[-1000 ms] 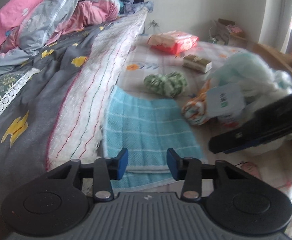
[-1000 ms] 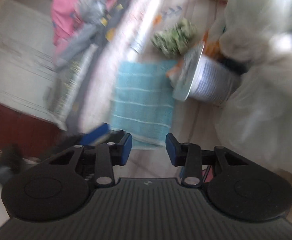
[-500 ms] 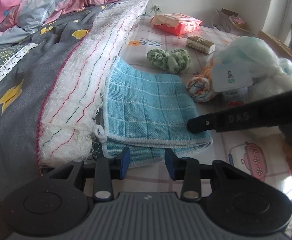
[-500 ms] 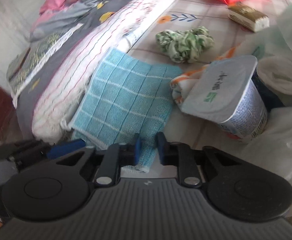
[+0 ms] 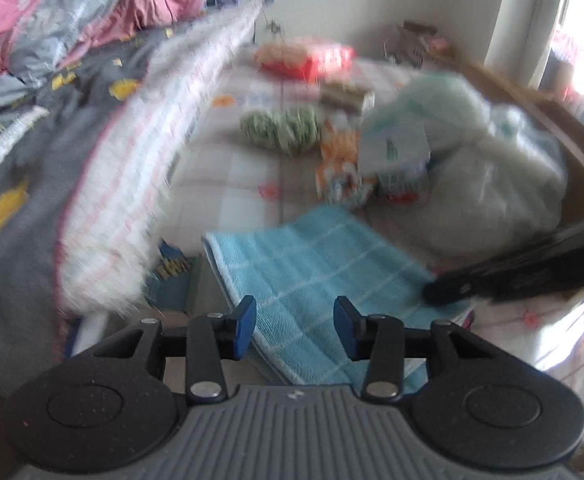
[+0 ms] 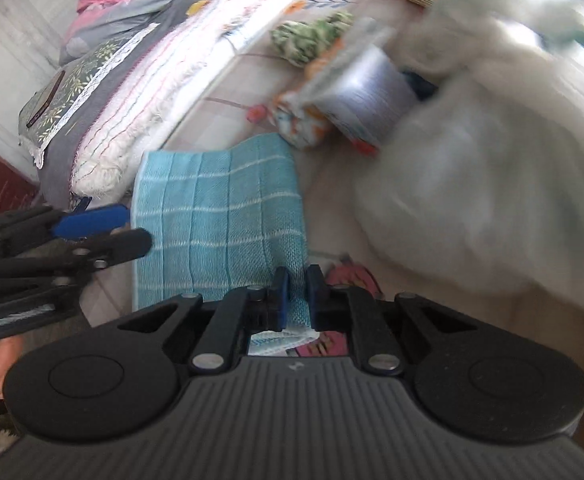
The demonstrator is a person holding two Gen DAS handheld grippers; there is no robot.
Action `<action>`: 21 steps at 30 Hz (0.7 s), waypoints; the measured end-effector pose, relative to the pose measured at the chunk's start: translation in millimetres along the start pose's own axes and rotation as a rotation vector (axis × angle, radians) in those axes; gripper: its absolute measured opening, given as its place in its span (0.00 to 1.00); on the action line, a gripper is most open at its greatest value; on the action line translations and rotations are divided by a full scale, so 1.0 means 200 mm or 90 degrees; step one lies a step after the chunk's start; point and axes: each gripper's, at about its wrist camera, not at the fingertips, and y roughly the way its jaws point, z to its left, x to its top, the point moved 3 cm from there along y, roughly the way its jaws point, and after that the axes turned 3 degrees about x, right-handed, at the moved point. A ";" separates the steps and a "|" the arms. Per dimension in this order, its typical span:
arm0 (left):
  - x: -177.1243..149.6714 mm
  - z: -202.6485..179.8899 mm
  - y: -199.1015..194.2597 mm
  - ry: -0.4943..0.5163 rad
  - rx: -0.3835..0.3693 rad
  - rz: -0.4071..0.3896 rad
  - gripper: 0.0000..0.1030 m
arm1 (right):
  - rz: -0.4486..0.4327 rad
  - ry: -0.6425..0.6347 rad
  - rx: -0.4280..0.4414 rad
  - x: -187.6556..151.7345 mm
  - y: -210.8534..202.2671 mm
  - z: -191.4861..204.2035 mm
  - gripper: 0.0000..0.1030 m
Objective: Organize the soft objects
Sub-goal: 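Move the right tool to the blue towel and grasp its edge, then lift the blue towel by its edge with the right tool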
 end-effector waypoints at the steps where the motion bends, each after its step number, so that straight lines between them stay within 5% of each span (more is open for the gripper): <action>1: -0.02 -0.01 0.03 0.005 0.005 0.010 0.42 | -0.006 0.009 0.009 -0.01 -0.01 -0.01 0.11; 13: -0.11 -0.06 0.02 0.034 0.028 -0.007 0.43 | -0.012 -0.105 -0.029 0.00 0.05 0.11 0.29; 16: -0.12 -0.07 0.02 0.040 0.031 -0.018 0.43 | -0.016 -0.156 -0.047 -0.02 0.05 0.14 0.22; 18: -0.13 -0.07 0.02 0.044 0.031 -0.023 0.43 | -0.021 -0.126 -0.017 -0.01 0.04 0.12 0.10; 21: -0.13 -0.07 0.02 0.047 0.029 -0.029 0.44 | -0.056 -0.087 0.069 0.01 -0.04 0.11 0.09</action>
